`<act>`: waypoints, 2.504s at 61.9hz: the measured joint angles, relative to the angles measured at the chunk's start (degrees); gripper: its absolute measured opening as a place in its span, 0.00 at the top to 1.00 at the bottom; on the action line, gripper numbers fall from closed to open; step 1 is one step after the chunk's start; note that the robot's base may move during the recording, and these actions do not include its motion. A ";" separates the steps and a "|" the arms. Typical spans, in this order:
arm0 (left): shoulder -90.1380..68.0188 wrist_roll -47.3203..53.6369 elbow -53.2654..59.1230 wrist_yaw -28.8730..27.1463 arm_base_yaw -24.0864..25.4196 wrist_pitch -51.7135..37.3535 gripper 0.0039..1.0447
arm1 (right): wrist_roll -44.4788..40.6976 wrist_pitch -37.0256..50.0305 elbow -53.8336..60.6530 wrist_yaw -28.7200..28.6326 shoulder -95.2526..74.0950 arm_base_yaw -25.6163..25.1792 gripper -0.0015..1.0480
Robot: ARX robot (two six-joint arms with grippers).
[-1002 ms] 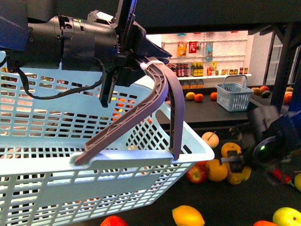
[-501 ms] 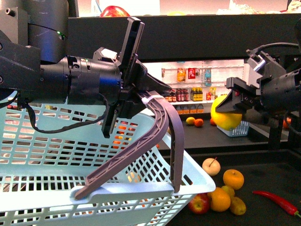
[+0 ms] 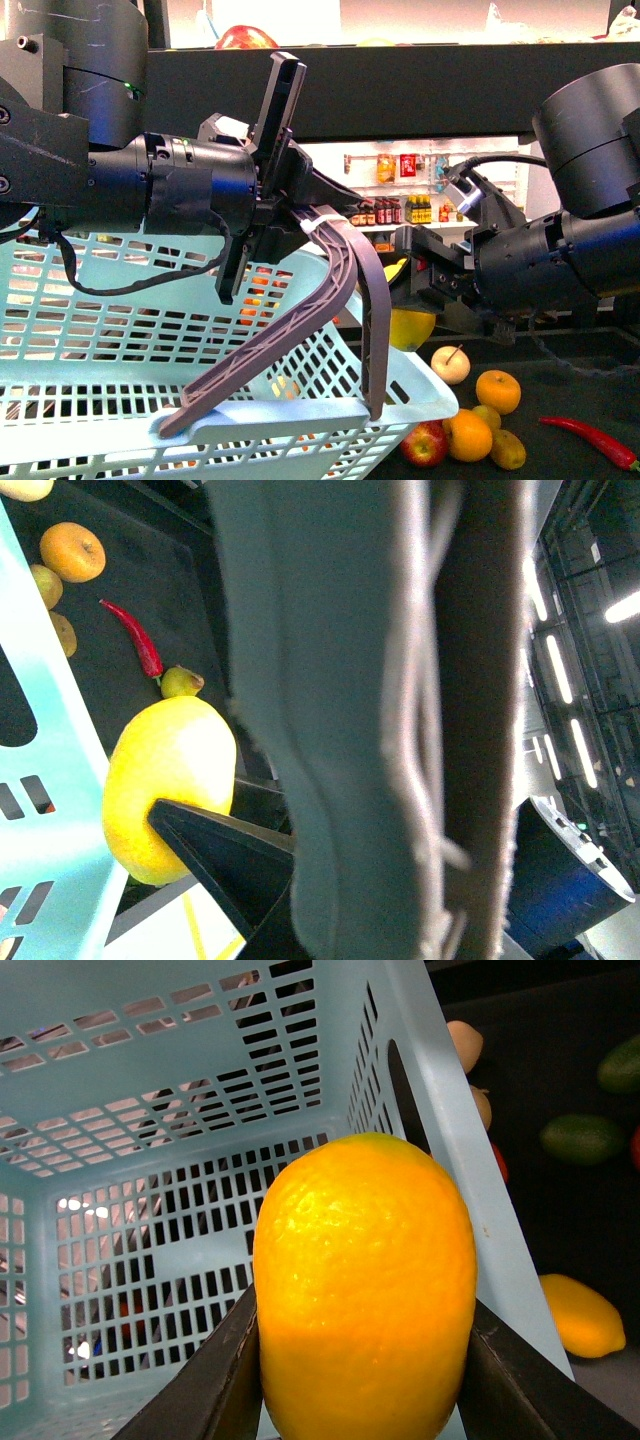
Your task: Pick lemon from shelf
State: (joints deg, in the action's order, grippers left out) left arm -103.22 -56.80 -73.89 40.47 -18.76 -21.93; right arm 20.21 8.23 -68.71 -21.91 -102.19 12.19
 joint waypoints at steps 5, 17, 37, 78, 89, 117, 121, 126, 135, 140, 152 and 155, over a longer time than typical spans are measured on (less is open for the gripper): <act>0.00 0.00 0.00 0.02 -0.02 0.00 0.94 | 0.04 0.72 0.17 0.48 -0.74 0.44 0.58; 0.00 0.00 -0.02 0.02 -0.02 0.00 0.94 | 0.17 1.42 0.22 1.44 -2.40 1.53 0.58; 0.00 0.00 0.00 0.02 0.00 0.00 0.94 | 0.17 3.43 0.20 0.70 -3.34 3.52 0.35; 0.00 0.11 -0.02 0.04 0.00 0.15 0.94 | -6.47 12.22 -3.10 5.64 -5.88 -14.78 0.07; 0.00 0.11 -0.02 0.02 0.00 0.15 0.94 | -10.60 17.70 0.31 3.19 -12.59 -18.10 0.07; 0.00 0.11 -0.02 0.02 0.00 0.15 0.94 | -28.61 28.85 5.86 -2.67 -31.43 -13.38 0.07; 0.00 0.11 -0.02 0.02 0.02 0.15 0.94 | -33.24 28.24 5.46 -4.22 -33.90 -11.89 0.07; 0.00 0.11 -0.02 0.00 0.02 0.15 0.94 | -39.67 25.79 4.11 -5.92 -36.52 -10.49 0.07; 0.00 0.11 -0.02 0.00 0.02 0.15 0.94 | -51.10 20.39 0.09 -6.40 -40.92 -9.40 0.07; 0.00 0.13 -0.02 0.00 0.02 0.15 0.94 | -55.49 18.43 -2.82 -6.54 -43.52 -9.22 0.07; 0.00 0.11 -0.02 0.02 0.00 0.15 0.94 | -61.83 16.31 -11.08 -6.97 -48.26 -8.63 0.07; 0.00 0.11 -0.02 0.04 0.00 0.15 0.94 | -63.34 15.61 -13.40 -7.19 -49.31 -8.33 0.07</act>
State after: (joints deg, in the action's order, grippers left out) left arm -103.22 -56.69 -73.91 40.51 -18.76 -21.78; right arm -43.13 23.84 -82.11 -29.10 -151.50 3.86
